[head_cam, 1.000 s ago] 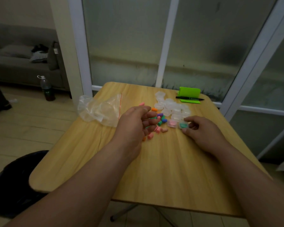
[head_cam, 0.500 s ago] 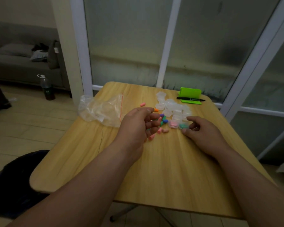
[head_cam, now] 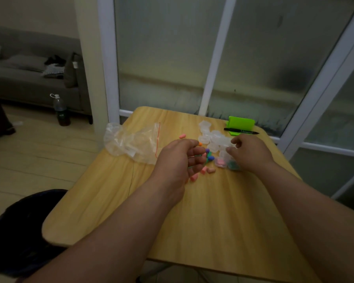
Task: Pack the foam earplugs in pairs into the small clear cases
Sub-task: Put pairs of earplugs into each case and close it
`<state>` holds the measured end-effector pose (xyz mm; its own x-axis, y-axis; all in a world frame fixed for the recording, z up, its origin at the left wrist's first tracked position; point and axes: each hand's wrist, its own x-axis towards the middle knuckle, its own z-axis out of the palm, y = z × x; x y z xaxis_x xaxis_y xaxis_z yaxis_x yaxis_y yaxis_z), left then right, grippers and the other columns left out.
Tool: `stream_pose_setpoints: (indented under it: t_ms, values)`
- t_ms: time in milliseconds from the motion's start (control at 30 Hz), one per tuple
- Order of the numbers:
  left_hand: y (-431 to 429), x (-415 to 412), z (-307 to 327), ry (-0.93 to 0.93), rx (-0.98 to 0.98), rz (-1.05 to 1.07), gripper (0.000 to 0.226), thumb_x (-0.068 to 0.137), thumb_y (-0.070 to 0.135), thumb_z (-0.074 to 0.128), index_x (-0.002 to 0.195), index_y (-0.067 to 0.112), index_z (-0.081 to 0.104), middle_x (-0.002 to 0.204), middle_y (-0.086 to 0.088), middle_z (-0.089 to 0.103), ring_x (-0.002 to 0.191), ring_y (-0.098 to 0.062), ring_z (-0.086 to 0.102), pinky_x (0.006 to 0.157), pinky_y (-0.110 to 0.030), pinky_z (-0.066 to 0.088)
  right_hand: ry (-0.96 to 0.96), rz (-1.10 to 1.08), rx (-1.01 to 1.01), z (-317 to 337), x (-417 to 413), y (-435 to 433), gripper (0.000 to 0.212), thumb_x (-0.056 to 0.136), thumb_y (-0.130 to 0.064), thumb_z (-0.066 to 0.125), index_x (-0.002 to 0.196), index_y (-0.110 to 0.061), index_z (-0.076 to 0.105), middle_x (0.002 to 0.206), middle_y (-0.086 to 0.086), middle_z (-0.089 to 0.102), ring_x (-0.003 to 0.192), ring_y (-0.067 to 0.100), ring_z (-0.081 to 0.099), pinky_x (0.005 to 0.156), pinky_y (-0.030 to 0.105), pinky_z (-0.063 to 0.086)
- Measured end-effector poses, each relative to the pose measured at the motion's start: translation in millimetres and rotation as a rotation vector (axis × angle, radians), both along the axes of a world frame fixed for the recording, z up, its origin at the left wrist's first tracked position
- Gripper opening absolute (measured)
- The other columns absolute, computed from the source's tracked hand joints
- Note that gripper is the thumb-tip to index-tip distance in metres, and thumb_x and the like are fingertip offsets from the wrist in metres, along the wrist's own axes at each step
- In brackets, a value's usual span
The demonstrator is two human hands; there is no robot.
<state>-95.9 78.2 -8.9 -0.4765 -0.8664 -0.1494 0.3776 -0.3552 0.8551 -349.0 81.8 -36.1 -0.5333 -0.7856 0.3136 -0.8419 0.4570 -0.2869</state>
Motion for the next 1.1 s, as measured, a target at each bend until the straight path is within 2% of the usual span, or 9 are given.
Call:
stream_pose_setpoints:
  t_ms: [267, 433, 500, 567, 633, 700, 800, 967, 1100]
  values:
    - [-2.1, 3.0, -2.2, 0.0, -0.004, -0.022, 0.012, 0.101, 0.015, 0.057, 0.104, 0.009, 0.068, 0.08, -0.005, 0.073, 0.064, -0.015, 0.065, 0.059, -0.027, 0.052, -0.006, 0.022, -0.037, -1.6, 1.0, -3.6, 0.019, 0.094, -0.036, 0.076, 0.106, -0.021, 0.075, 0.108, 0.002, 0.073, 0.094, 0.019, 0.063, 0.075, 0.036, 0.05]
    - [-0.1, 1.3, -2.3, -0.038, -0.005, -0.058, 0.019, 0.101, 0.013, 0.057, 0.114, 0.002, 0.066, 0.084, -0.009, 0.072, 0.06, -0.014, 0.064, 0.056, -0.026, 0.05, -0.079, 0.033, -0.222, 19.7, 28.1, 25.9, 0.016, 0.095, -0.033, 0.075, 0.094, -0.019, 0.067, 0.089, -0.003, 0.068, 0.078, 0.014, 0.06, 0.062, 0.03, 0.042]
    - [3.1, 1.3, -3.0, -0.09, -0.033, -0.101, 0.019, 0.101, 0.011, 0.057, 0.115, 0.0, 0.065, 0.092, -0.013, 0.071, 0.056, -0.013, 0.065, 0.058, -0.026, 0.048, -0.242, 0.023, -0.352, 29.8, 45.1, 44.1, 0.015, 0.096, -0.029, 0.073, 0.092, -0.017, 0.065, 0.086, 0.0, 0.068, 0.078, 0.014, 0.063, 0.062, 0.031, 0.044]
    - [8.0, 1.9, -4.5, -0.134, -0.087, -0.142, 0.023, 0.101, 0.007, 0.056, 0.122, -0.002, 0.061, 0.095, -0.015, 0.067, 0.059, -0.013, 0.063, 0.059, -0.027, 0.047, -0.573, 0.044, -0.463, 36.4, 63.2, 60.3, 0.011, 0.099, -0.027, 0.07, 0.102, -0.016, 0.067, 0.093, 0.006, 0.074, 0.085, 0.019, 0.07, 0.067, 0.035, 0.05]
    - [13.0, 2.0, -6.8, -0.141, -0.146, -0.184, 0.028, 0.103, 0.009, 0.059, 0.129, 0.001, 0.059, 0.095, -0.015, 0.064, 0.066, -0.016, 0.057, 0.06, -0.027, 0.045, -0.887, 0.101, -0.466, 41.0, 82.1, 73.8, 0.015, 0.102, -0.025, 0.067, 0.111, -0.015, 0.071, 0.1, 0.009, 0.078, 0.086, 0.019, 0.071, 0.071, 0.034, 0.05]
    - [19.5, 3.3, -8.0, -0.173, -0.236, -0.222, 0.032, 0.103, 0.019, 0.064, 0.133, 0.008, 0.062, 0.097, -0.011, 0.067, 0.073, -0.016, 0.059, 0.062, -0.026, 0.051, -1.086, 0.18, -0.408, 40.4, 98.7, 86.1, 0.018, 0.102, -0.023, 0.066, 0.112, -0.011, 0.075, 0.097, 0.008, 0.079, 0.08, 0.016, 0.07, 0.072, 0.034, 0.049]
    - [27.5, 8.4, -8.4, -0.2, -0.359, -0.246, 0.027, 0.103, 0.029, 0.065, 0.126, 0.016, 0.07, 0.095, -0.005, 0.067, 0.08, -0.017, 0.058, 0.064, -0.023, 0.053, -1.176, 0.252, -0.35, 35.8, 115.9, 97.7, 0.02, 0.103, -0.022, 0.064, 0.113, -0.011, 0.078, 0.088, 0.004, 0.077, 0.074, 0.011, 0.069, 0.07, 0.033, 0.048]
    - [30.9, 19.0, -10.1, -0.235, -0.446, -0.215, 0.029, 0.099, 0.03, 0.07, 0.127, 0.021, 0.068, 0.095, -0.001, 0.068, 0.077, -0.008, 0.061, 0.067, -0.02, 0.055, -1.169, 0.26, -0.351, 27.5, 125.2, 104.3, 0.027, 0.099, -0.035, 0.068, 0.113, -0.015, 0.08, 0.1, 0.009, 0.076, 0.084, 0.015, 0.067, 0.075, 0.034, 0.052]
    - [30.2, 22.8, -14.0, -0.354, -0.686, -0.149, 0.03, 0.096, 0.025, 0.075, 0.124, 0.027, 0.065, 0.094, -0.017, 0.067, 0.076, -0.009, 0.063, 0.073, -0.036, 0.059, -1.246, 0.293, -0.327, 28.2, 130.4, 104.3, 0.034, 0.104, -0.037, 0.061, 0.115, -0.009, 0.077, 0.102, 0.007, 0.079, 0.085, 0.017, 0.071, 0.077, 0.035, 0.053]
